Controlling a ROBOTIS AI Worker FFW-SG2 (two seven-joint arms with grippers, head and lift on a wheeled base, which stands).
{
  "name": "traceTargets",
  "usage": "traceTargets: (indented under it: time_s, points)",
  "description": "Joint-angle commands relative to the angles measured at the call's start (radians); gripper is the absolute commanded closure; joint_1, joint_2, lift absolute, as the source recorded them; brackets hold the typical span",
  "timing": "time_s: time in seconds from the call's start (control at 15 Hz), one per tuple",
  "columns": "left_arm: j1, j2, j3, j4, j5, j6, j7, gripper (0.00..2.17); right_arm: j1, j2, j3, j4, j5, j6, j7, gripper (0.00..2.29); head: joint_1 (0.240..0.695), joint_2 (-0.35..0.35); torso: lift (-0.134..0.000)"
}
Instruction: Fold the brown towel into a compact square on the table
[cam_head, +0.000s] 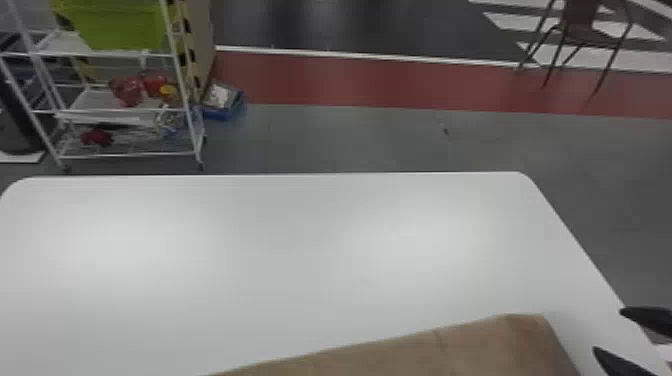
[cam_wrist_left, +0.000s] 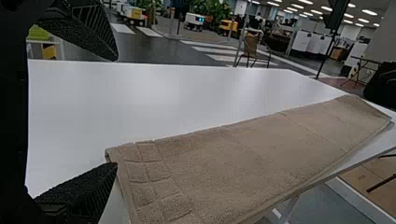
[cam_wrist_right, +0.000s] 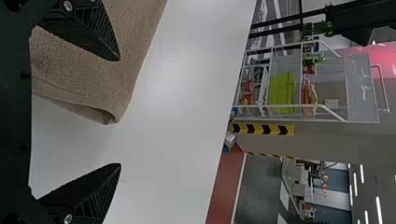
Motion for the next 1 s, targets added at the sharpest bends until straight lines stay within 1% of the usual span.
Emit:
traceTargets:
  time_s: [0.0,0.93]
  points:
    - [0.000,-0.001,0.000,0.002,0.000,-0.002,-0.010,0.08,0.003,0.002,-0.001,0.000,-0.005,0.000,0.003,0.08,0.695,-0.127,-0.122]
    - [0.003,-0.005,-0.003,-0.003,-0.003,-0.002,-0.010,0.08,0.008,0.000,0.011,-0.002,-0.003,-0.003,0.003,0.08,0.695,-0.126,-0.122]
